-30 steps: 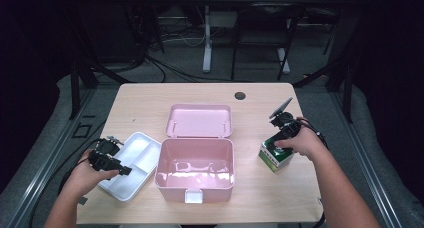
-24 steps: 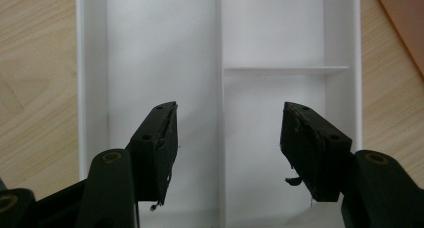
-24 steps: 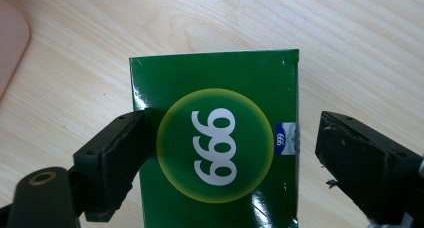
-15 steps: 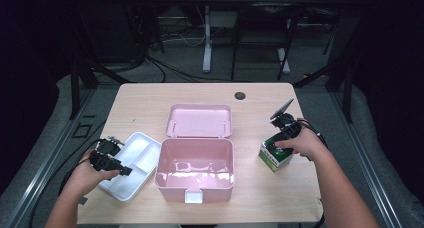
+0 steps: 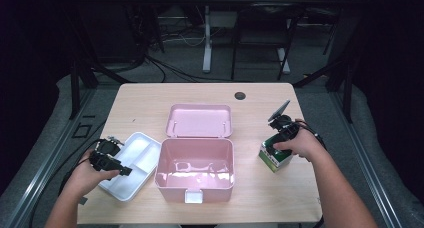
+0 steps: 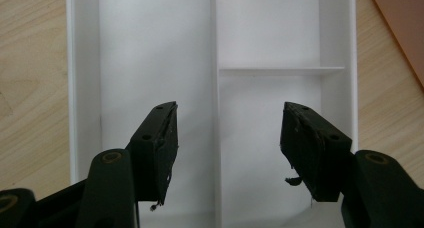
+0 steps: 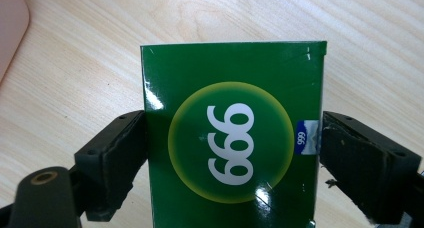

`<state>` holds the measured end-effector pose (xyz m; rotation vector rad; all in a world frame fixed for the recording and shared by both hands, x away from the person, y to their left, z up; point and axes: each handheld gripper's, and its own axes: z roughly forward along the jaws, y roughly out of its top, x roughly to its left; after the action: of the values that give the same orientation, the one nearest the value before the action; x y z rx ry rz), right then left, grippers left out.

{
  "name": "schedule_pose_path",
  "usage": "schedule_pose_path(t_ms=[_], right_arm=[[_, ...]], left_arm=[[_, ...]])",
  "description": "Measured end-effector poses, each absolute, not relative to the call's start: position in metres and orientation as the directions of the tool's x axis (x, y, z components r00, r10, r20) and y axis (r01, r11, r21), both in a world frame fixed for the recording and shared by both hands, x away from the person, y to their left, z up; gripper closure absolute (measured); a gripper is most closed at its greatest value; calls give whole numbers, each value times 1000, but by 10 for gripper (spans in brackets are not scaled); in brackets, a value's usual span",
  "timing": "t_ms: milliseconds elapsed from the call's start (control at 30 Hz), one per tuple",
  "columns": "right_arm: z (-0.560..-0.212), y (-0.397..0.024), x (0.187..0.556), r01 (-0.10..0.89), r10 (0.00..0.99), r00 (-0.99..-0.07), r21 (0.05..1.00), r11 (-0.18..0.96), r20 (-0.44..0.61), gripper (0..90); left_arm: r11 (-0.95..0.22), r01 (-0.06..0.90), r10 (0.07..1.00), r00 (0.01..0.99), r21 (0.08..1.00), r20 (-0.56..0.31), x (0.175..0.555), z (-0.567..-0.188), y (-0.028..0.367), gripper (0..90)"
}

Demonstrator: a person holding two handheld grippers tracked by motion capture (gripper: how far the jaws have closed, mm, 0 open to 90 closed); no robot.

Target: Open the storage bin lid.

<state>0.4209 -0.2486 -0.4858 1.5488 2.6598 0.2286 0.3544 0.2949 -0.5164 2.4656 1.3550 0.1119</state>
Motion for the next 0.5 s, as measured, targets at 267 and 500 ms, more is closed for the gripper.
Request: schedule_pose_path(t_ms=[267,500], right_arm=[[-487,-249,420,859,866,-499,148,490,26,136],[-489,-249,420,853,859,-512,130,505,23,134]], left_arm=[[-496,808,832,547,318,-93,355,-517,295,404],[-495,808,831,547,318,-96,355,-518,295,404]])
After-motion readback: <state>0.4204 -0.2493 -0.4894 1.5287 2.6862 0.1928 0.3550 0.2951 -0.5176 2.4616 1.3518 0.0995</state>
